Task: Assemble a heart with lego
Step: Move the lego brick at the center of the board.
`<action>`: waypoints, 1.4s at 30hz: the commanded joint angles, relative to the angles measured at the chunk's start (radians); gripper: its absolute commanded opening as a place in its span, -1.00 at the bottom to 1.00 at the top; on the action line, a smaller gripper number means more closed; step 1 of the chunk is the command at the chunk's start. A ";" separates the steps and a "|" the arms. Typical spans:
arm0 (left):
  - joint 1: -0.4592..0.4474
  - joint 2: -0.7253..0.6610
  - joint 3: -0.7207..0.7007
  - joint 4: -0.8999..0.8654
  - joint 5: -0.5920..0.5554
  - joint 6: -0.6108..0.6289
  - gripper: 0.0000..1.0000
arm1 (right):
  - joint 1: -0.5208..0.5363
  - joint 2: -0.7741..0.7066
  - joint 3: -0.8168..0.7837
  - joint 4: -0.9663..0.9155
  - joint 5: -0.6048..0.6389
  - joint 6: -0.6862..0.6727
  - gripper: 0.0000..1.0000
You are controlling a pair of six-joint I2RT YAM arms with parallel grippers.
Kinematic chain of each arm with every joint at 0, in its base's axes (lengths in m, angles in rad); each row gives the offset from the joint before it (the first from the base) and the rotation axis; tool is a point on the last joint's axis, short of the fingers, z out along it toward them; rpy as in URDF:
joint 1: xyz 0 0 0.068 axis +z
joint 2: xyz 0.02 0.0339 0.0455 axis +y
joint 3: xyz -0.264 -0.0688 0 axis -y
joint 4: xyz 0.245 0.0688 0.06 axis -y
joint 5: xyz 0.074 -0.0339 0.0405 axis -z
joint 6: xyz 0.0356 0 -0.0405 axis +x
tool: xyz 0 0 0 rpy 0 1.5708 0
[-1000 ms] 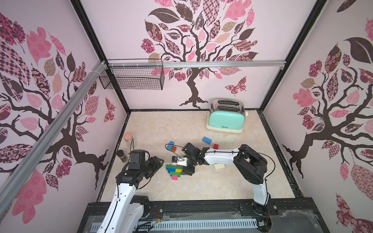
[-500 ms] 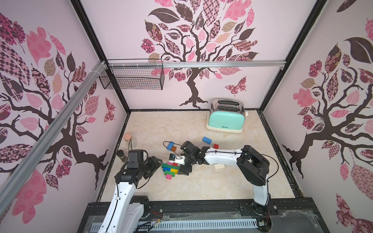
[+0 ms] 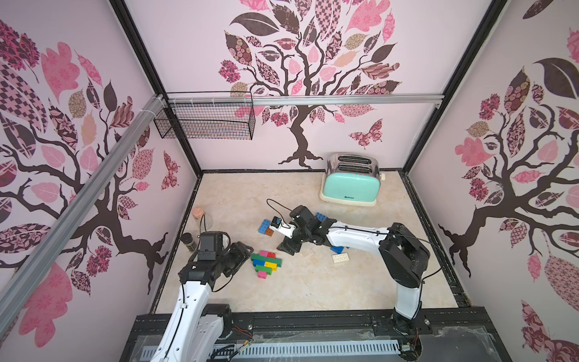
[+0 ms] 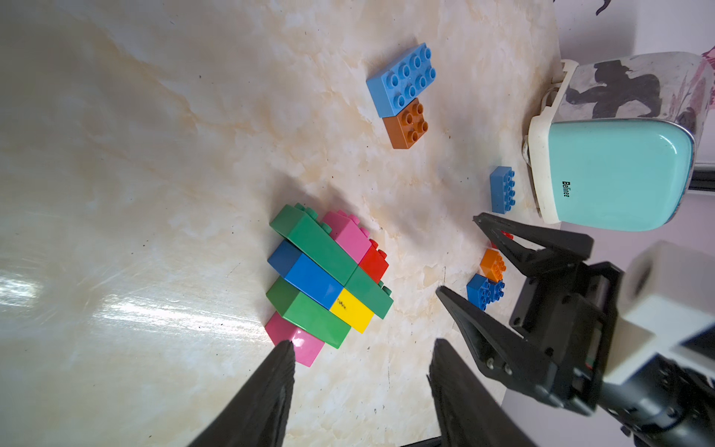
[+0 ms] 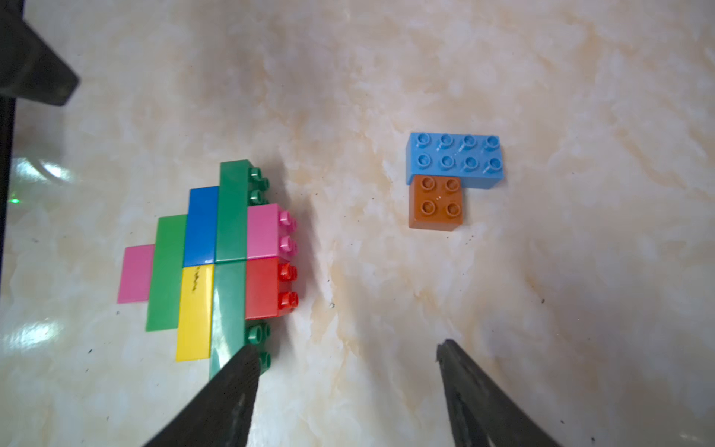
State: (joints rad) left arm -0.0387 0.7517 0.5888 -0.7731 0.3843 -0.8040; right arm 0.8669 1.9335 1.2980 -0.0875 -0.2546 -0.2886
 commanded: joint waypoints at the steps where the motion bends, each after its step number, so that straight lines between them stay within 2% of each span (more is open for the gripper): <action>1: 0.005 0.005 -0.004 0.028 0.008 0.015 0.18 | -0.015 0.054 0.065 0.045 0.067 0.084 0.48; 16: 0.006 0.084 0.007 0.086 0.026 0.026 0.18 | -0.016 0.279 0.237 0.093 0.089 0.090 0.41; 22: 0.005 0.098 0.014 0.084 0.021 0.029 0.18 | -0.013 0.321 0.255 0.149 0.073 0.080 0.40; 27: 0.005 0.109 0.023 0.081 0.021 0.035 0.18 | -0.003 0.348 0.258 0.209 0.118 0.059 0.35; 33: 0.005 0.108 0.013 0.078 0.017 0.032 0.16 | 0.001 0.402 0.356 0.122 0.108 0.058 0.24; 36: 0.005 0.104 0.014 0.077 0.010 0.032 0.16 | 0.010 0.412 0.368 0.102 0.110 0.038 0.05; 38: 0.005 0.109 0.014 0.077 0.010 0.030 0.16 | 0.012 0.412 0.368 0.094 0.109 0.037 -0.23; 42: 0.006 0.115 0.014 0.078 0.012 0.034 0.16 | 0.012 0.398 0.348 0.085 0.128 0.032 -0.35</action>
State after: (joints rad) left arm -0.0380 0.8639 0.5873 -0.6998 0.4019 -0.7849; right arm 0.8742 2.3371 1.6375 0.0502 -0.1413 -0.2436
